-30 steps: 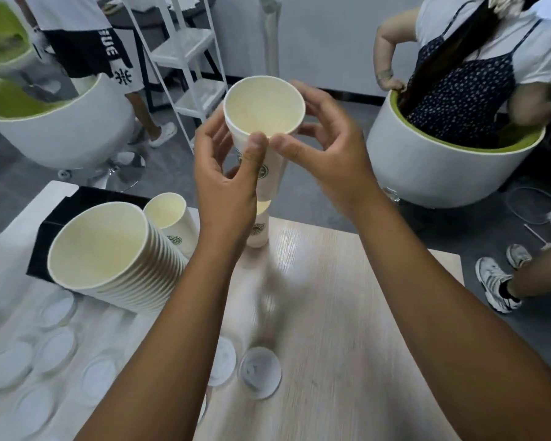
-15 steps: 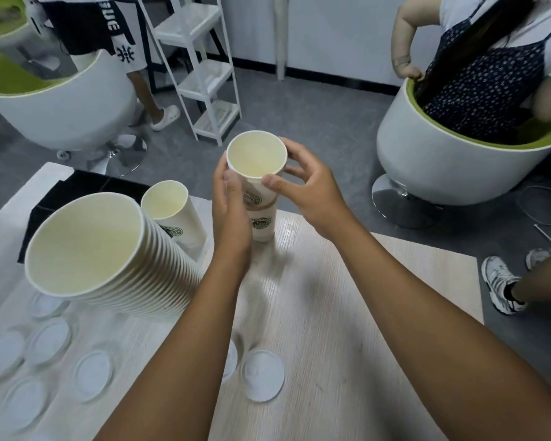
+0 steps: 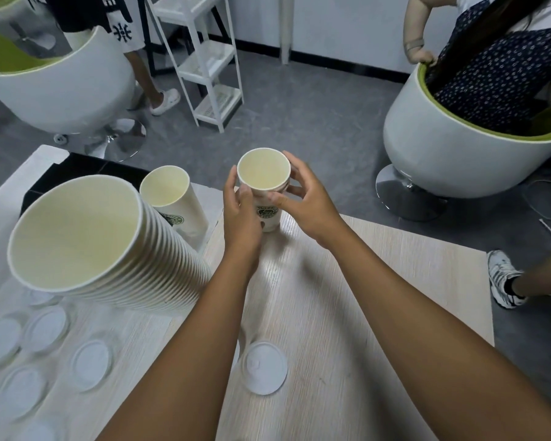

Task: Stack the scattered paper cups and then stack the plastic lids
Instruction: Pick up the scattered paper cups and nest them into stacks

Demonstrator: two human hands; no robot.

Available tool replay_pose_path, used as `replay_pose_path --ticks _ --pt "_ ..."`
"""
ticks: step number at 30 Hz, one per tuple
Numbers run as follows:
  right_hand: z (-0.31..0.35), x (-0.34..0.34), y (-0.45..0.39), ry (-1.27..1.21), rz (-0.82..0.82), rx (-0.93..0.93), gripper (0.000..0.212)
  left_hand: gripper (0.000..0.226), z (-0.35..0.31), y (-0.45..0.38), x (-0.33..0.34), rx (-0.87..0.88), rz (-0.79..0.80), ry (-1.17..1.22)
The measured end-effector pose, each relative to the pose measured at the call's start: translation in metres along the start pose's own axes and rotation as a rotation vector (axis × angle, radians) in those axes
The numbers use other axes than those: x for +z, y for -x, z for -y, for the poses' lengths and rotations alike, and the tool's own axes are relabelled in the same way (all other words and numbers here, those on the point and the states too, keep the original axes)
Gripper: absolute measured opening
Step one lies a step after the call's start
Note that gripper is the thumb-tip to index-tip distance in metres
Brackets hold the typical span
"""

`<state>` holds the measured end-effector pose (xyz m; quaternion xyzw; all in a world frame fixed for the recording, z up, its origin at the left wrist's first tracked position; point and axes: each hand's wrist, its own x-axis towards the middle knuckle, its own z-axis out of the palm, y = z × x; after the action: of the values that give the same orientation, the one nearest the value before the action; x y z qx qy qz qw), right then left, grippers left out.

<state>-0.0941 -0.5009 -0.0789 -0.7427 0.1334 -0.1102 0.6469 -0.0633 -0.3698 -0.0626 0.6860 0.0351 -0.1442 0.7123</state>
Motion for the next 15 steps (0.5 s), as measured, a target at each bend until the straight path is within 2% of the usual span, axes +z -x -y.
replay_pose_path --ticks 3,8,12,15 --pt "0.004 -0.001 0.008 0.026 -0.028 -0.013 0.079 0.045 -0.002 0.007 -0.001 -0.004 0.005 0.000" --pt "0.025 -0.010 0.054 0.020 -0.096 -0.007 0.081 0.046 -0.014 0.039 -0.006 0.046 0.113 -0.054" --pt "0.044 -0.023 0.123 -0.030 -0.214 0.026 0.071 0.042 -0.017 0.094 -0.011 0.085 0.253 -0.073" --pt "0.052 -0.029 0.185 -0.030 -0.297 0.061 0.066 0.047 -0.003 0.144 -0.026 0.115 0.374 -0.186"
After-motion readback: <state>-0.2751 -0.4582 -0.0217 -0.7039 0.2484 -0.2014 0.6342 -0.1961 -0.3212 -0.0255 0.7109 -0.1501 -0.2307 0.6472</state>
